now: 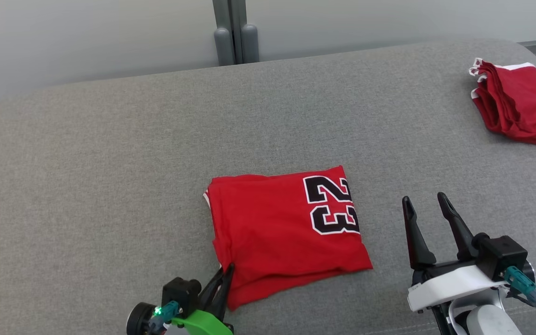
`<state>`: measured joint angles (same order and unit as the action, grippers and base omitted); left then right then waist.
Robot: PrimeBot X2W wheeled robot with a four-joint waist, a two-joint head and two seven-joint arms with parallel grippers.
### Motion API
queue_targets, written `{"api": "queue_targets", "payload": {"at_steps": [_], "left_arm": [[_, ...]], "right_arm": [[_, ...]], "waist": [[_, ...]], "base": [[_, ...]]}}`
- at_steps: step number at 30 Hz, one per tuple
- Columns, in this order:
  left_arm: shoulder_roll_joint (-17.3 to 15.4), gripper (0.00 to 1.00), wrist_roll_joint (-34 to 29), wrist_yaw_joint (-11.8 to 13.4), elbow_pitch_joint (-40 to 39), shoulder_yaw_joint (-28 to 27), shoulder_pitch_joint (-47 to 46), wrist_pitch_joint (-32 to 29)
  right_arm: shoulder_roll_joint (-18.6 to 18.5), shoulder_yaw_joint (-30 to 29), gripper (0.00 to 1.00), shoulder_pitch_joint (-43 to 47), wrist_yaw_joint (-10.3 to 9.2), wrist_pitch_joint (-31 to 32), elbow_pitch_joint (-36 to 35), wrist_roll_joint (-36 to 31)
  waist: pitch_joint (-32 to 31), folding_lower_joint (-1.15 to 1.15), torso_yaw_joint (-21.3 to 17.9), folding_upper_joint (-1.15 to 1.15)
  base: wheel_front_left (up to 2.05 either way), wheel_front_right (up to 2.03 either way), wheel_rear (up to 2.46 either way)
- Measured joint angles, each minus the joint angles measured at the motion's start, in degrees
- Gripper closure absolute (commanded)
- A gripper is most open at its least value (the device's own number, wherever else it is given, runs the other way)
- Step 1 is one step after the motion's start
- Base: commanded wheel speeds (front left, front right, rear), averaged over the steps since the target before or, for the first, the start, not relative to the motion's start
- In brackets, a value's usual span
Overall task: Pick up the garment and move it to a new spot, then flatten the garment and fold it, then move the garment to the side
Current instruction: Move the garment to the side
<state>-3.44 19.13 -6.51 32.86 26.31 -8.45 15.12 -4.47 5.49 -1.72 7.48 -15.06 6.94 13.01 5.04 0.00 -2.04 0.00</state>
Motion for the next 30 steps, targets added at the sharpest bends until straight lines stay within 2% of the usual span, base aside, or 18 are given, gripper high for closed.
{"api": "queue_targets", "payload": {"at_steps": [2,3,4,5,9,12,16,21,30], "left_arm": [[-0.16,1.0,0.0,-0.02,-0.02,0.13,0.64,-0.01],[-0.18,0.94,-0.01,-0.02,0.18,0.25,0.92,0.0],[-0.18,0.39,-0.05,-0.02,0.34,0.38,1.08,-0.01],[-0.18,0.0,-0.13,-0.02,0.26,0.46,1.13,0.0],[0.03,0.0,-0.12,0.03,-1.67,0.35,1.71,0.0],[0.13,0.0,-0.13,1.02,-4.89,-1.24,2.4,0.0],[-0.02,0.0,-0.26,2.6,-9.68,-5.94,3.37,0.0],[-1.94,0.0,-1.51,4.8,-14.79,-12.76,4.73,-0.01],[-4.91,0.0,-3.37,6.48,-20.0,-21.67,7.12,0.0]], "right_arm": [[0.01,-0.16,0.0,0.07,0.0,0.0,0.15,0.0],[0.02,-0.15,0.0,0.1,0.0,0.0,0.29,0.01],[0.05,-0.11,0.0,0.13,0.0,0.0,0.45,0.01],[0.08,-0.1,0.0,0.16,0.0,0.01,0.57,0.0],[0.12,-0.1,0.0,0.2,0.0,0.0,1.12,0.02],[-0.08,-0.07,0.0,0.21,0.0,0.01,1.05,0.11],[-0.79,-0.47,0.0,0.33,0.0,0.01,0.82,0.42],[-1.51,-0.99,0.0,0.69,0.0,0.0,0.82,0.49],[-2.22,-1.31,0.0,1.47,0.0,0.0,1.46,0.48]], "waist": [[-0.12,0.0,0.3,0.0],[-0.2,0.0,0.45,0.0],[-0.3,0.0,0.56,0.0],[-0.39,0.0,0.64,0.0],[-1.11,0.0,0.99,0.0],[-1.88,0.0,1.21,0.0],[-2.92,0.0,1.76,0.0],[-4.26,0.0,2.74,0.0],[-5.75,0.0,4.62,0.0]], "base": [[0.0,0.0,0.0],[0.0,0.0,0.0],[0.0,0.0,0.0],[0.0,0.0,0.0],[0.0,0.0,0.0],[0.0,0.0,0.0],[0.0,0.0,0.0],[0.0,0.0,0.0],[0.0,0.0,0.0]]}}
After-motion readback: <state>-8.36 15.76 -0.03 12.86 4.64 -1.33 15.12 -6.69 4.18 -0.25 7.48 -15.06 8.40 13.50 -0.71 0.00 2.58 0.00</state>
